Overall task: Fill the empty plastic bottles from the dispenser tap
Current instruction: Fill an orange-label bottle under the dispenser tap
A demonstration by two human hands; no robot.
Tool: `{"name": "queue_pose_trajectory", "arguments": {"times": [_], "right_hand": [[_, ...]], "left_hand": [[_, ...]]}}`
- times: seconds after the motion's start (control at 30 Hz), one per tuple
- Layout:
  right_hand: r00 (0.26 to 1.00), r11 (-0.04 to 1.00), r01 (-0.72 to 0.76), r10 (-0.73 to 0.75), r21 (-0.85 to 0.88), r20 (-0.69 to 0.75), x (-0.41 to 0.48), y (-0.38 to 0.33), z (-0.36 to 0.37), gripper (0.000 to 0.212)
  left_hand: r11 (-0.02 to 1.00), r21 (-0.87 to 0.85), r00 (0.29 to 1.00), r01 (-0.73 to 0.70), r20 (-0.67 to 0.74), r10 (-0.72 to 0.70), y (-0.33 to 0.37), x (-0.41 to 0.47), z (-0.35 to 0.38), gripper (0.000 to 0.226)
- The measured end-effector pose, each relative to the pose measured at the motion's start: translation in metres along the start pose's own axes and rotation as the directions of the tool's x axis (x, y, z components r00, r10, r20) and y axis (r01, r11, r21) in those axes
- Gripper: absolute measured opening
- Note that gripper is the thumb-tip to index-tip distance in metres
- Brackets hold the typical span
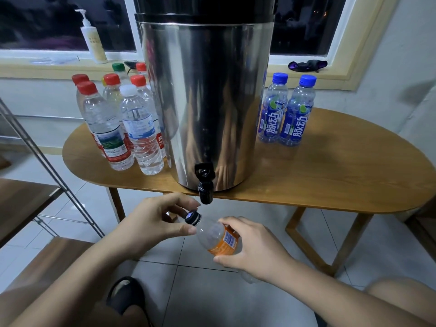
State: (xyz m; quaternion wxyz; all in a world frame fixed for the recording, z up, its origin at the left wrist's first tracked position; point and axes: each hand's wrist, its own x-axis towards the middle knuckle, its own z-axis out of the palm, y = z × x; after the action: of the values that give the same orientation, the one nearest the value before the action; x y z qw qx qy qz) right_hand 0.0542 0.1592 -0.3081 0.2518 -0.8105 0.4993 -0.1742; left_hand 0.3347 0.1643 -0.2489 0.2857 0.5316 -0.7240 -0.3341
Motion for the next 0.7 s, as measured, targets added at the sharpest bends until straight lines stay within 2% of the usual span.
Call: {"name": "queue_pose_trajectory", "arguments": {"times": [0.17,0.37,0.47,0.6,0.7], "right_hand": [[1.0,1.0,0.006,-0.006,-0.008,0.03,0.0,0.0,0.002,0.082],[1.0,1.0,0.008,-0.008,-0.026,0.003,0.002,-0.001,0.004,0.084],[1.0,1.0,-0.003,0.003,-0.026,-0.008,0.002,0.0,0.003,0.085],[0.999,1.0,-0.026,0.026,-0.003,-0.038,0.003,0.002,0.0,0.08],[0.998,0.999,-0.043,0.044,0.019,-0.046,0.002,0.002,0.0,0.075]], "left_hand": [[0.996,0.088,0.999,-0.009,-0.041,0.012,-0.003,0.001,0.001,0.027],[0.983,0.18,0.988,0.046,-0.153,-0.018,0.0,0.003,0.006,0.045],[0.982,0.169,0.971,0.089,-0.233,-0.048,-0.002,0.006,0.008,0.052],[0.982,0.174,0.913,0.078,-0.408,-0.001,-0.01,0.014,-0.002,0.03],[0.966,0.251,0.89,0.063,-0.452,0.06,-0.021,0.022,-0.01,0.014]]}}
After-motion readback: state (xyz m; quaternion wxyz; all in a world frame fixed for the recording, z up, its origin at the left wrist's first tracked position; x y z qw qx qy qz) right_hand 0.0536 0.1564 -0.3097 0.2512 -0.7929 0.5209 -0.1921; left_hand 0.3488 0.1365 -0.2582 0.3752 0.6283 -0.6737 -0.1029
